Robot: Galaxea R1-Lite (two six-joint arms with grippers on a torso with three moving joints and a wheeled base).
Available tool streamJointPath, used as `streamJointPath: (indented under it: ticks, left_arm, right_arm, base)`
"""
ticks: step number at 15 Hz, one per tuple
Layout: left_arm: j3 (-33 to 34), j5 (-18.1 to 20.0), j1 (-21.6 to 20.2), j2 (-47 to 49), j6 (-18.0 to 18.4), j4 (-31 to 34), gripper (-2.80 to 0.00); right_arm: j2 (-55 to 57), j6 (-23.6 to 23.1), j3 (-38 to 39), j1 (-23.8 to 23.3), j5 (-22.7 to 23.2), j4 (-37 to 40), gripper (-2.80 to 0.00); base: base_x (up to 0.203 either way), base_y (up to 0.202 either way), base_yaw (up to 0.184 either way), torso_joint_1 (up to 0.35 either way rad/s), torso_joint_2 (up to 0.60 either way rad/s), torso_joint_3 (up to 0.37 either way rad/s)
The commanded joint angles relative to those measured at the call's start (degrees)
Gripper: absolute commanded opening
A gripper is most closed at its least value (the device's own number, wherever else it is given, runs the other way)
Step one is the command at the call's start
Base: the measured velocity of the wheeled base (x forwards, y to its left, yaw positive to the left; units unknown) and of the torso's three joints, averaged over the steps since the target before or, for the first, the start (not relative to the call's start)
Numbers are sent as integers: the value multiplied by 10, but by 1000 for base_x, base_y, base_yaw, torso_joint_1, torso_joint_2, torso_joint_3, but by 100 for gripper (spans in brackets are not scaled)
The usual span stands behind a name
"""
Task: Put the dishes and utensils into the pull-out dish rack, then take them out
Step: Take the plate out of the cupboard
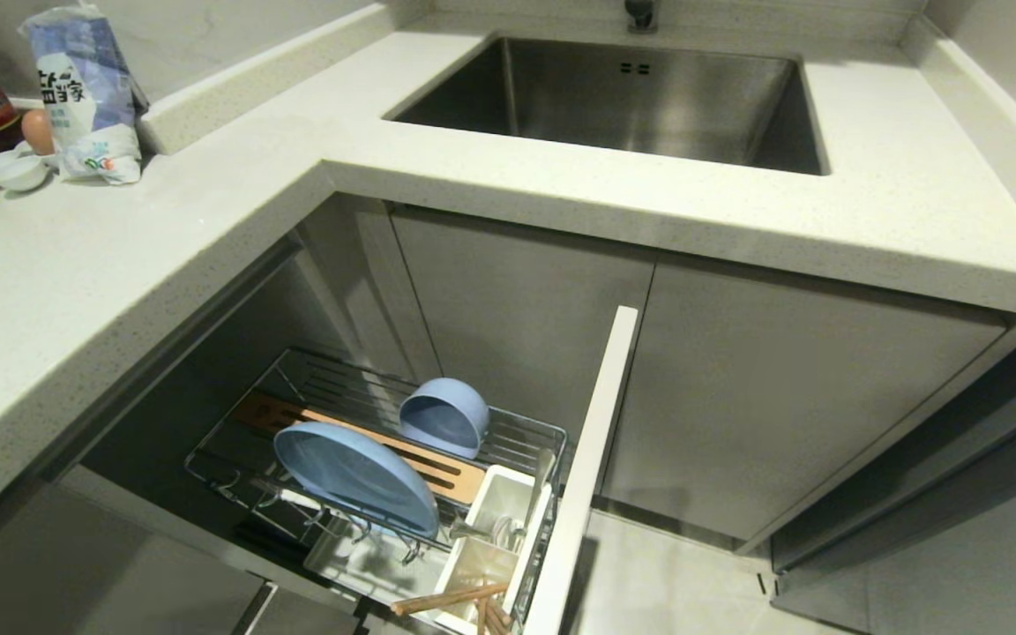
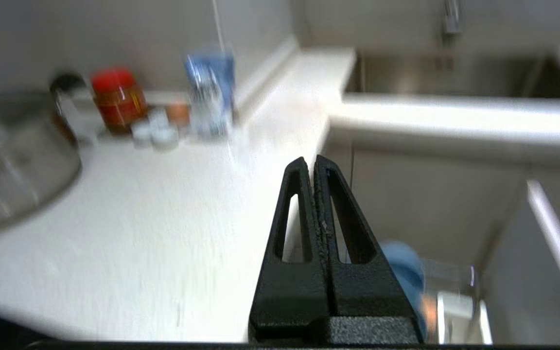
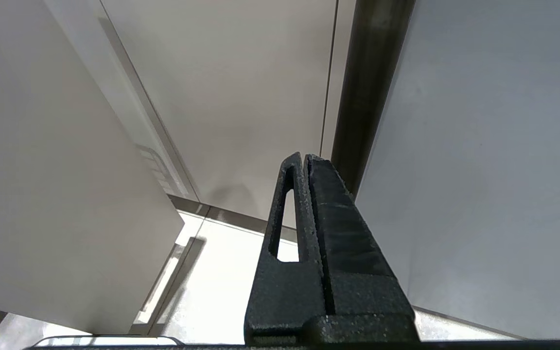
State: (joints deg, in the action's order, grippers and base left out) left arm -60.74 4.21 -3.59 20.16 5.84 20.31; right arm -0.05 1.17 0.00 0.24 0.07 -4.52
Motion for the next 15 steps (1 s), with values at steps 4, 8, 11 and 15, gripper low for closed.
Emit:
streamJointPath:
  ticks: [4, 8, 11, 15]
  left_arm:
    - [-141, 4, 8, 281, -259, -43, -280]
    - [-163, -31, 189, 336, -337, 23, -280]
    - [-164, -108, 313, 379, -396, 101, -280]
    - [-165, -139, 383, 417, -518, 230, -280]
  right_arm:
    - [0, 1, 15, 0, 0, 0, -280]
    - [0, 0, 15, 0, 0, 0, -280]
    - [0, 0, 15, 0, 0, 0, -280]
    - [0, 0, 15, 0, 0, 0, -280]
  base:
    - [0, 0, 0, 0, 0, 0]
    - [0, 0, 0, 0, 0, 0]
    - [0, 0, 0, 0, 0, 0]
    - [0, 0, 0, 0, 0, 0]
